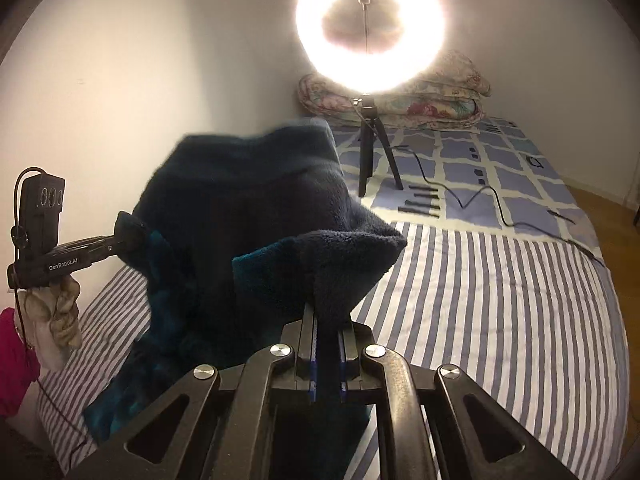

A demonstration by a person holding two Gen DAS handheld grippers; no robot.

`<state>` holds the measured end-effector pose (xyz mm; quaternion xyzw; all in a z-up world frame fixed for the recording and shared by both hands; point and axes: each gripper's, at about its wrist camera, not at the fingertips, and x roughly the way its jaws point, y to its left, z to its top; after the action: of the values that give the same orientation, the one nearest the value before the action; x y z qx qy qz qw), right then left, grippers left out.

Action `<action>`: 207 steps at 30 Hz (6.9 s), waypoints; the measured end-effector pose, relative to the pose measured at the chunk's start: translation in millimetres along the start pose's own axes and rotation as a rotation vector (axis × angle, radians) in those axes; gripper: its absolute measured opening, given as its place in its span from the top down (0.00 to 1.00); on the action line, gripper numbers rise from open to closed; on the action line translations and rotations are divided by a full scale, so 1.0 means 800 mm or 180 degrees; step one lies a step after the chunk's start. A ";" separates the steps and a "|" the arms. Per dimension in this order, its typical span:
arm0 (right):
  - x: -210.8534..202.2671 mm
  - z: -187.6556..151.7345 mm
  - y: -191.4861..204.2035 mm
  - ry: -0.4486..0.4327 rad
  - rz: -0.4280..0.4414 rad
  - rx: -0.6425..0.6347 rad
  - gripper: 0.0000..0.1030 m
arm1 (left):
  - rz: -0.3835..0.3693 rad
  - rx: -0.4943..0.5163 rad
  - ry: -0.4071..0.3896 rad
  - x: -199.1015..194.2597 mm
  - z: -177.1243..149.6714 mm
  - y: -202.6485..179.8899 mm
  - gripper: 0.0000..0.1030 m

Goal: Fold large clothes

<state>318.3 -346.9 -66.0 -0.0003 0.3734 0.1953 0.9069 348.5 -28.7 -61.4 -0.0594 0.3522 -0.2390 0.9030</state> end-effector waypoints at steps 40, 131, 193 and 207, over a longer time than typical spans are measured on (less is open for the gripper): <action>-0.537 -0.132 0.240 -0.0591 0.0004 -0.0088 0.46 | -0.0323 -0.0025 -0.0421 -0.538 -0.098 -0.169 0.41; 0.034 -0.125 0.120 0.0878 0.0418 0.0327 0.68 | 0.0165 -0.0908 0.1041 -0.017 -0.150 -0.018 0.83; -0.037 -0.234 -0.061 0.0800 0.1336 0.1657 0.04 | -0.1057 -0.2336 0.1176 -0.032 -0.214 0.099 0.26; -0.017 -0.215 -0.014 0.0855 0.1318 0.1479 0.62 | -0.0581 -0.1656 0.1121 -0.018 -0.173 0.033 0.70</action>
<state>197.0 -387.7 -182.3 0.2565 0.5162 0.2832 0.7665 257.9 9.7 -163.0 -0.2772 0.5454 -0.2276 0.7575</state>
